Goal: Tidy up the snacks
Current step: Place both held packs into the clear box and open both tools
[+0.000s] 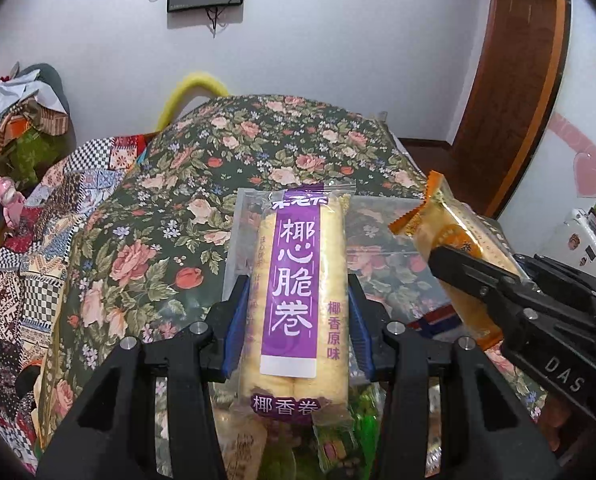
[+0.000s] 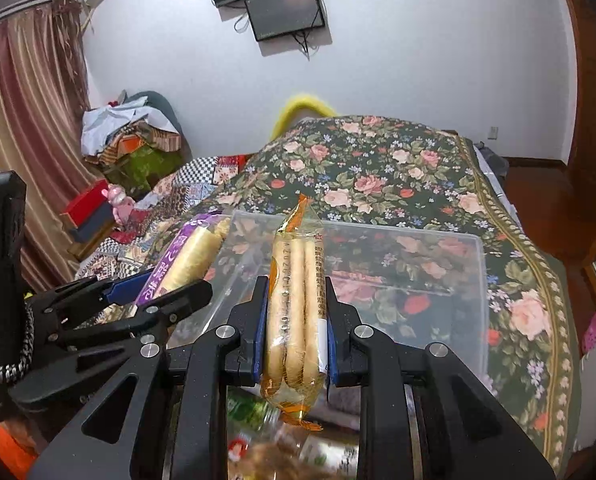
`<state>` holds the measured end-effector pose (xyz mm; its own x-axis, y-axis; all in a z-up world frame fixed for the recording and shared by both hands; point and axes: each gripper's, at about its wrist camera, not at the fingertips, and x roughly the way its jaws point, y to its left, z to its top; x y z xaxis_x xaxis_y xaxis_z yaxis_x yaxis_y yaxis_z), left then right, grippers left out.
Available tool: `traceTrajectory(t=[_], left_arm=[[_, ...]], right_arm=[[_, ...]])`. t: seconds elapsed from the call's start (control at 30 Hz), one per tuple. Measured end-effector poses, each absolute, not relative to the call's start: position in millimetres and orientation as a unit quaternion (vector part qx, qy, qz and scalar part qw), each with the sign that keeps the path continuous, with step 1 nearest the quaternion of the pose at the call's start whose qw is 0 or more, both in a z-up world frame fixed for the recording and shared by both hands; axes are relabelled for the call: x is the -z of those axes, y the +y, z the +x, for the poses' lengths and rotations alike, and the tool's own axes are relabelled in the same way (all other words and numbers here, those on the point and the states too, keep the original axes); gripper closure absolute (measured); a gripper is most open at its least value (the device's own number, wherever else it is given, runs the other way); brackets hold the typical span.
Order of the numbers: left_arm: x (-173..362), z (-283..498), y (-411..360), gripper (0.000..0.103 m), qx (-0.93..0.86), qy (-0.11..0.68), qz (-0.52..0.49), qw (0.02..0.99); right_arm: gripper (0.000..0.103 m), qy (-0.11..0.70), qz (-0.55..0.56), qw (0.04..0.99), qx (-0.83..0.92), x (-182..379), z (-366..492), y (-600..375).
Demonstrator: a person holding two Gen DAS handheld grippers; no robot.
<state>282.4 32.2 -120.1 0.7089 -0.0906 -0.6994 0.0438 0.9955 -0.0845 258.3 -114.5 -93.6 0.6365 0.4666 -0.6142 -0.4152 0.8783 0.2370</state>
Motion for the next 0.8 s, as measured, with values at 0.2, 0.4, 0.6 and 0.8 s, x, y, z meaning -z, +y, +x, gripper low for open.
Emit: traceTrajectory(t=[0.2, 0.4, 0.6, 0.8], left_arm=[[134.5, 298.8, 36.0, 0.058, 0.047, 0.404, -0.043, 0.913], [139.9, 301.5, 35.7, 0.058, 0.045, 0.409, -0.041, 0.911], [134.7, 294.8, 33.3, 0.058, 0.044, 0.402, -0.030, 0.914], [116.2, 274.4, 40.2, 0.058, 0.046, 0.389, -0.038, 0.919]], right_arm=[[0.082, 0.375, 0.017, 0.894, -0.244, 104.7, 273.3, -107.6], [0.081, 0.401, 0.009, 0.883, -0.243, 115.1, 279.0, -103.5], [0.078, 0.411, 0.008, 0.880, -0.239, 118.3, 277.5, -103.4], [0.048, 0.389, 0.004, 0.893, -0.226, 103.9, 266.8, -111.8]])
